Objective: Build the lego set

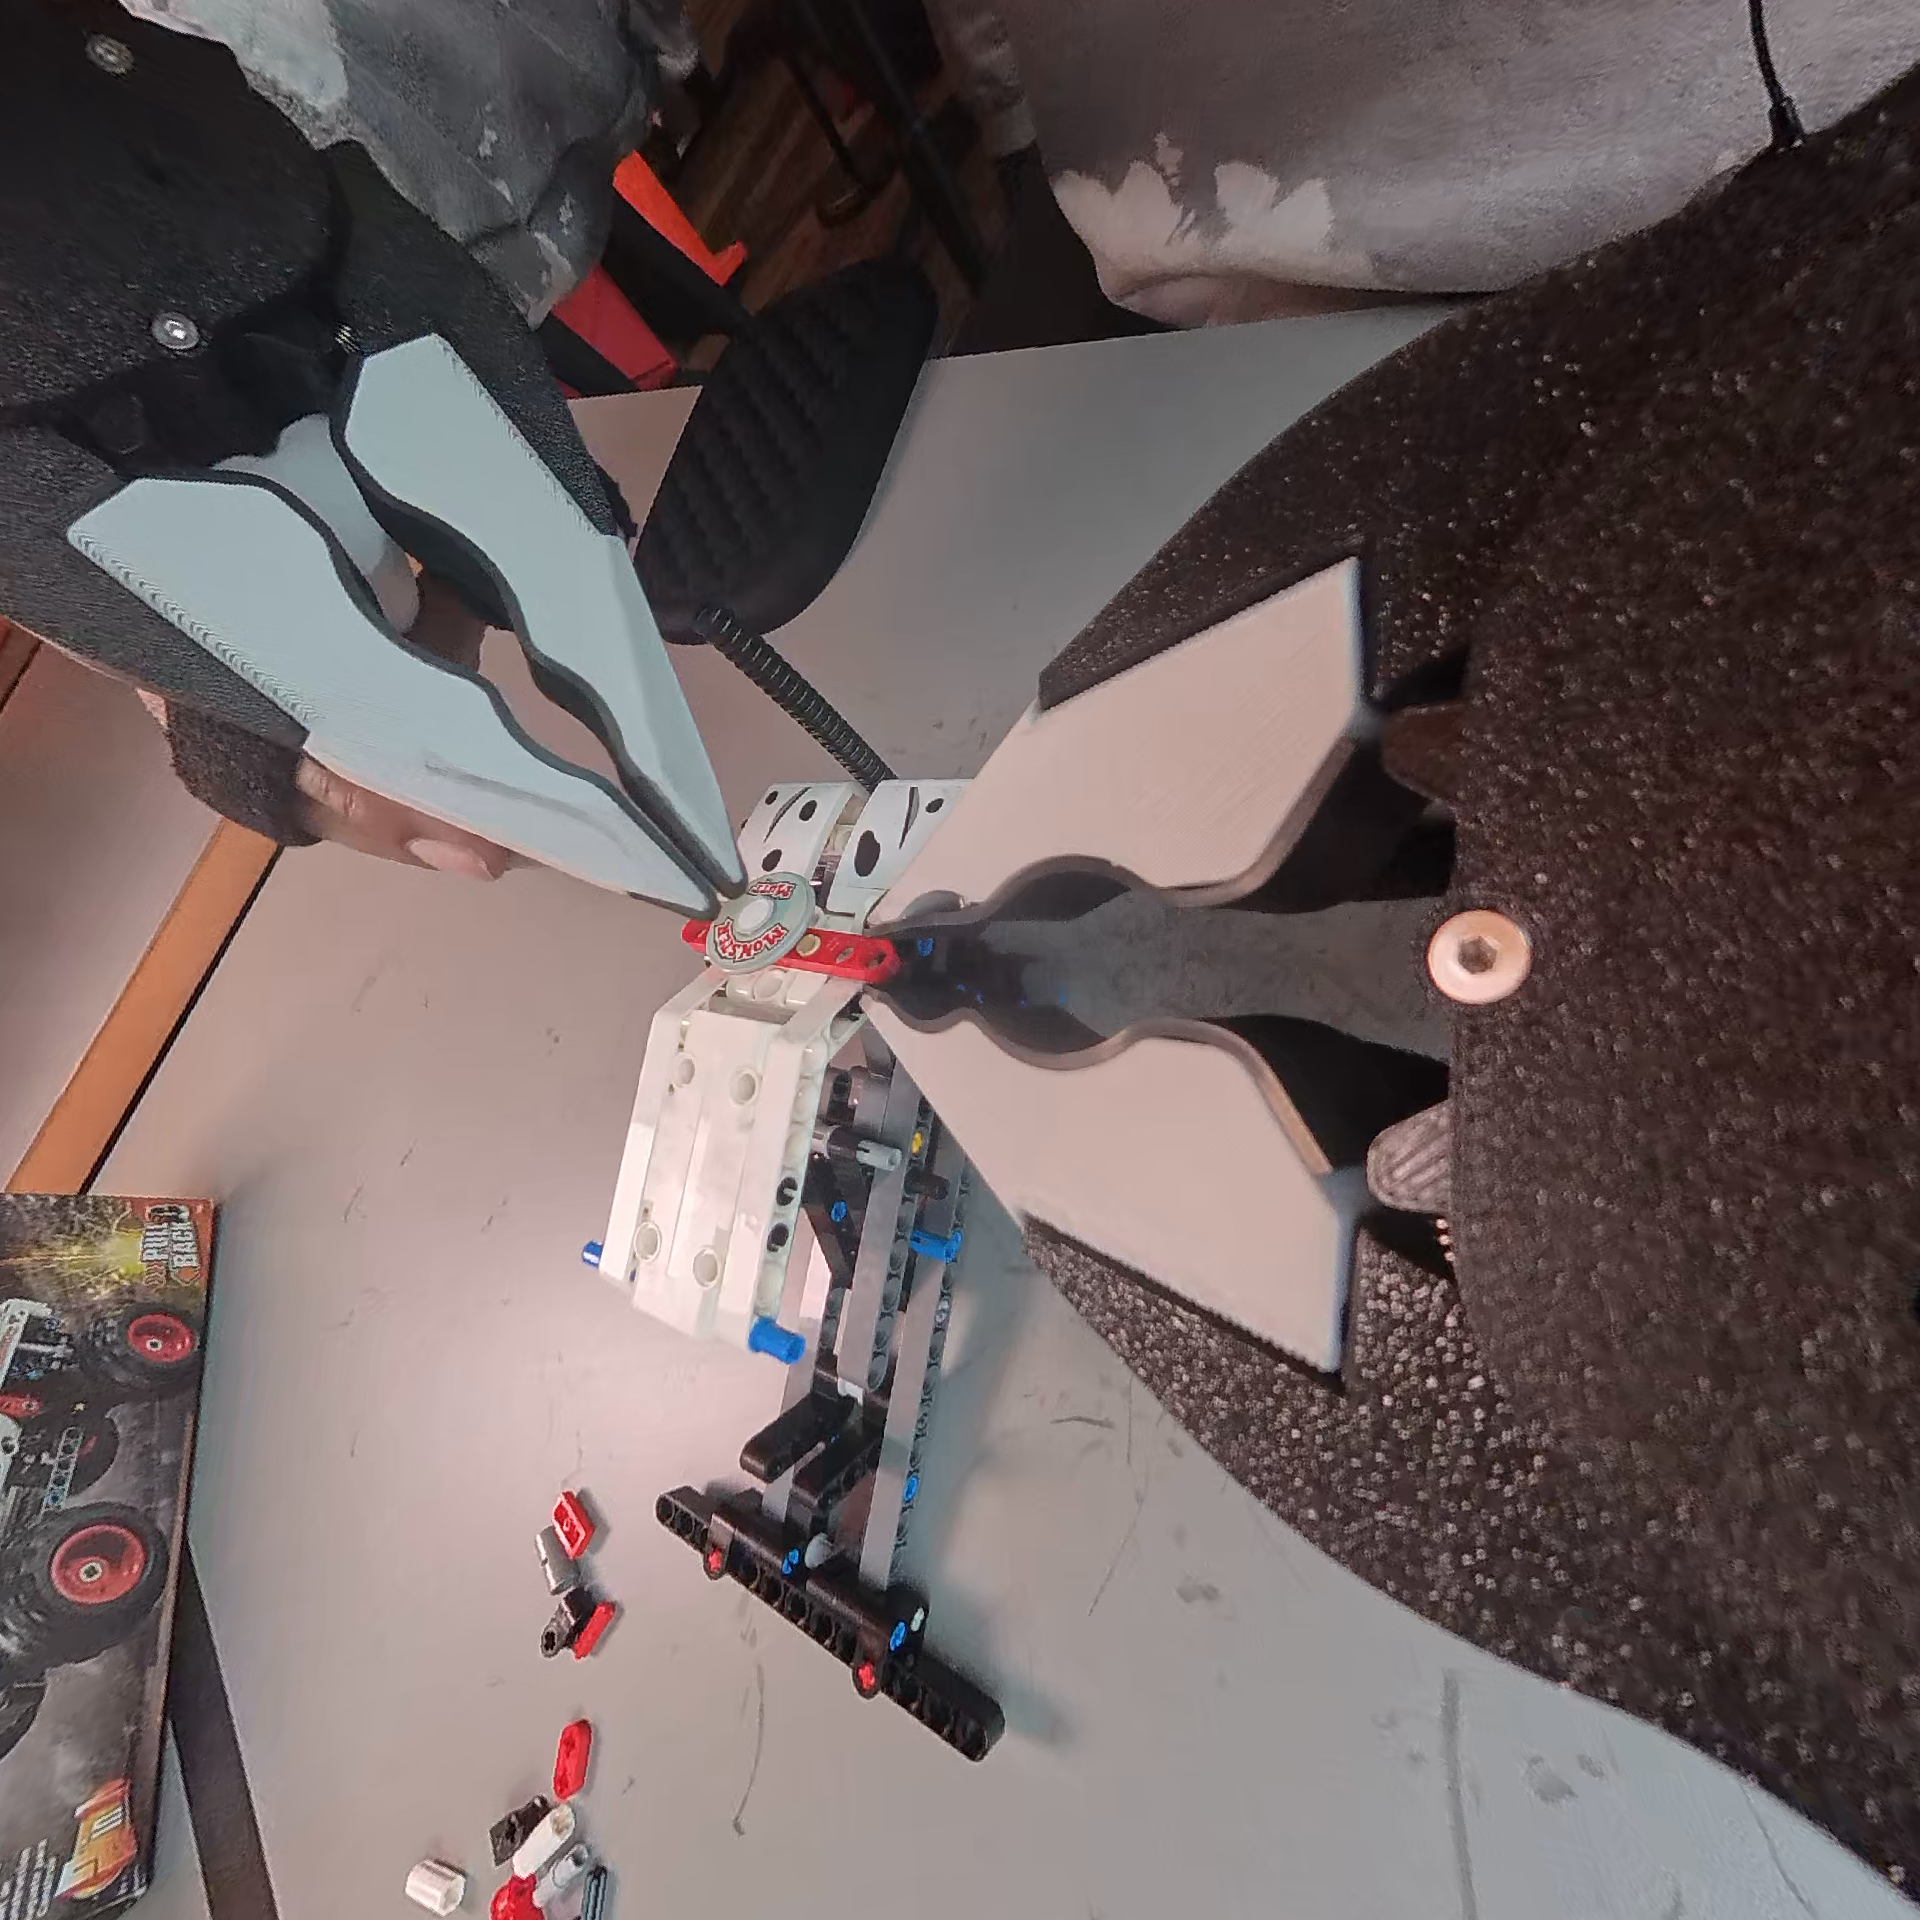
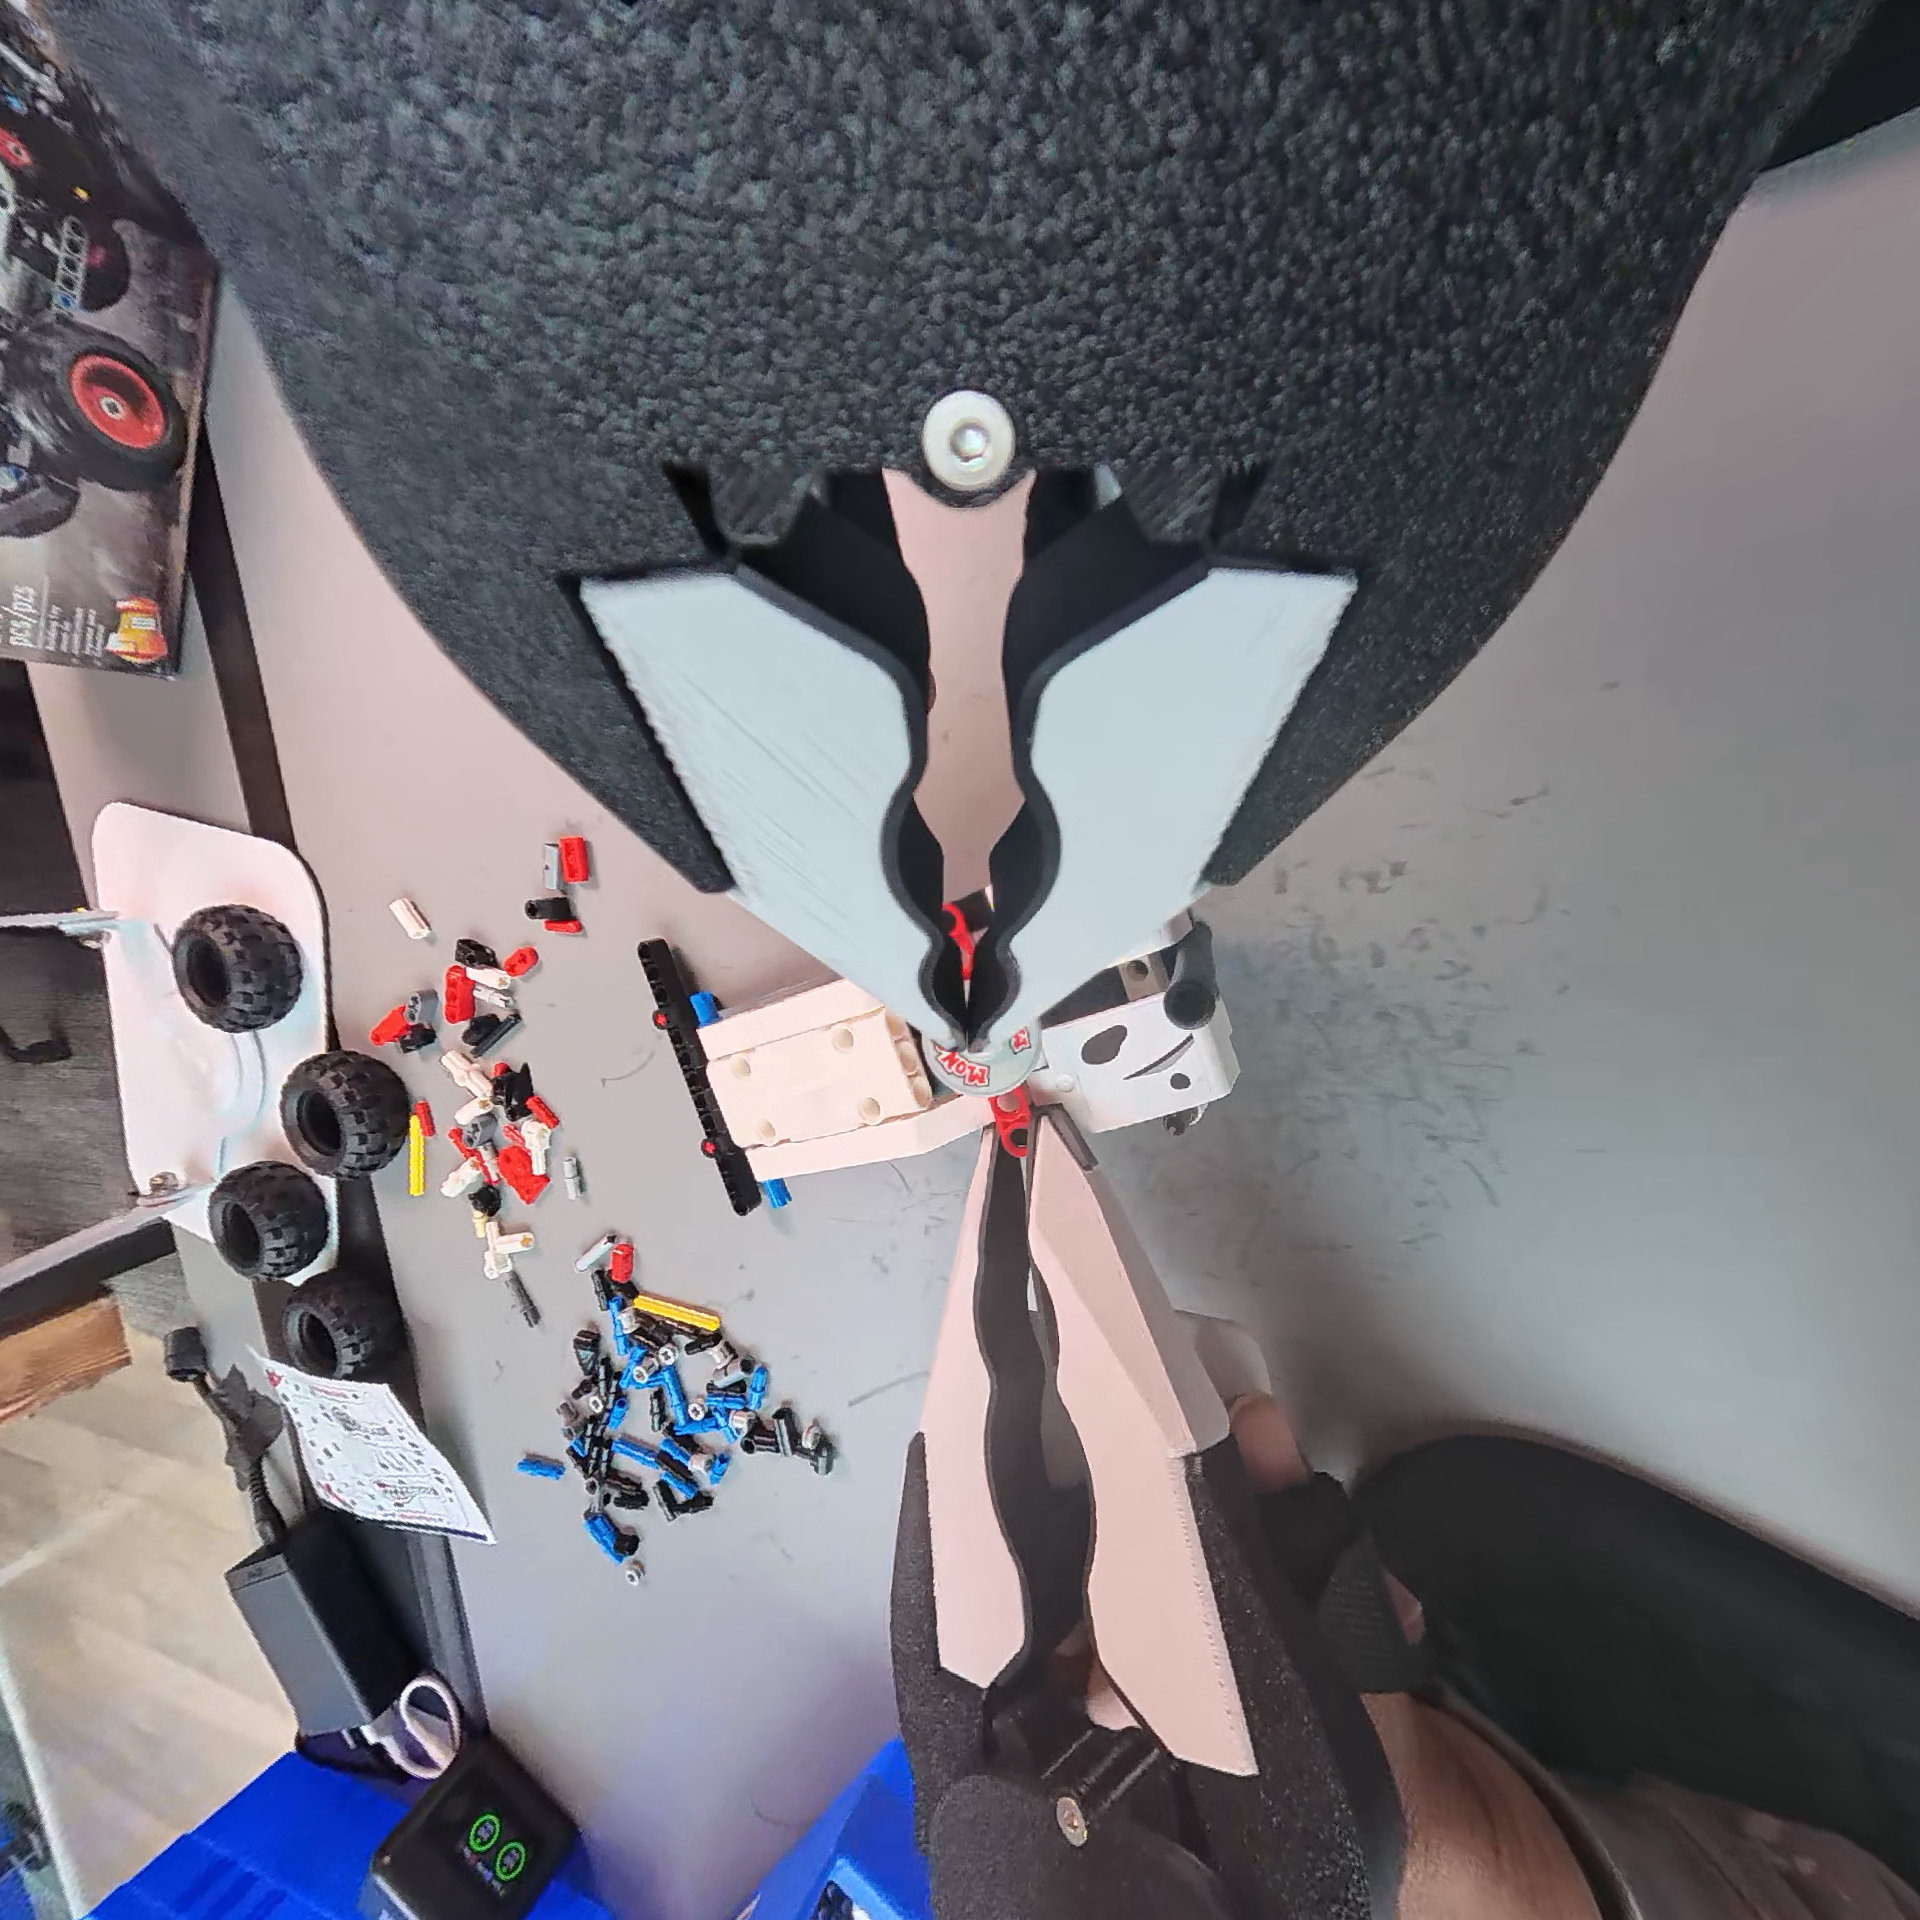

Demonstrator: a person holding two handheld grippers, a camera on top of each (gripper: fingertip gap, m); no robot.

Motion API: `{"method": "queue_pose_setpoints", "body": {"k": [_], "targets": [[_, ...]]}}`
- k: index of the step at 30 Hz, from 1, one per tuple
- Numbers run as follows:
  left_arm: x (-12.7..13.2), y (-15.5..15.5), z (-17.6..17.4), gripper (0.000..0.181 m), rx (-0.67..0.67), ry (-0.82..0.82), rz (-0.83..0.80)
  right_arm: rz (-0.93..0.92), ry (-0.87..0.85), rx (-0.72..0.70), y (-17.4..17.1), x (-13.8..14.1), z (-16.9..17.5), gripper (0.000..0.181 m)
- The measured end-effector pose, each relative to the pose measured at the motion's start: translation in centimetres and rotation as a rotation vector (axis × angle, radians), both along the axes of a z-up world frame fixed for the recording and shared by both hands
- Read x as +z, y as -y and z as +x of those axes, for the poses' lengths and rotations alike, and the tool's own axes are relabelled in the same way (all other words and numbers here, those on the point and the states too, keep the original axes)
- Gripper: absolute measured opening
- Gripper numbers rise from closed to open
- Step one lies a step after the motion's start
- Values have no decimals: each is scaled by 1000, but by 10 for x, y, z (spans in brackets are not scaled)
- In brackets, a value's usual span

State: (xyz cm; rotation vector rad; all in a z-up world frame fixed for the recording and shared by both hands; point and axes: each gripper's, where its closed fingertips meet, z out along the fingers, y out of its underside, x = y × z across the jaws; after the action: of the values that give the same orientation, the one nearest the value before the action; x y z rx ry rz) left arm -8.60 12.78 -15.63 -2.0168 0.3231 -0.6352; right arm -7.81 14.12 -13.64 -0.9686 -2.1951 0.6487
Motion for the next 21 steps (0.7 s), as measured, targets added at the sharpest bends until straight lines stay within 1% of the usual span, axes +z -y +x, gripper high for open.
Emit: {"method": "queue_pose_setpoints", "body": {"k": [3,10,13,16,18,21], "targets": [[0,0,0,8,1,1,0,-6,24,22,5,-6,-1,7],[0,0,0,8,-4,3,0,56,20,52,4,-6,-1,0],[0,0,0,8,-5,2,0,52,19,51,4,-6,-1,0],[0,0,0,8,-6,1,1,-53,53,2,4,-6,-1,0],[0,0,0,8,-6,0,1,-174,65,-50,2,-4,-2,0],[0,0,0,8,-7,3,1,-371,45,-128,-1,6,-3,0]]}}
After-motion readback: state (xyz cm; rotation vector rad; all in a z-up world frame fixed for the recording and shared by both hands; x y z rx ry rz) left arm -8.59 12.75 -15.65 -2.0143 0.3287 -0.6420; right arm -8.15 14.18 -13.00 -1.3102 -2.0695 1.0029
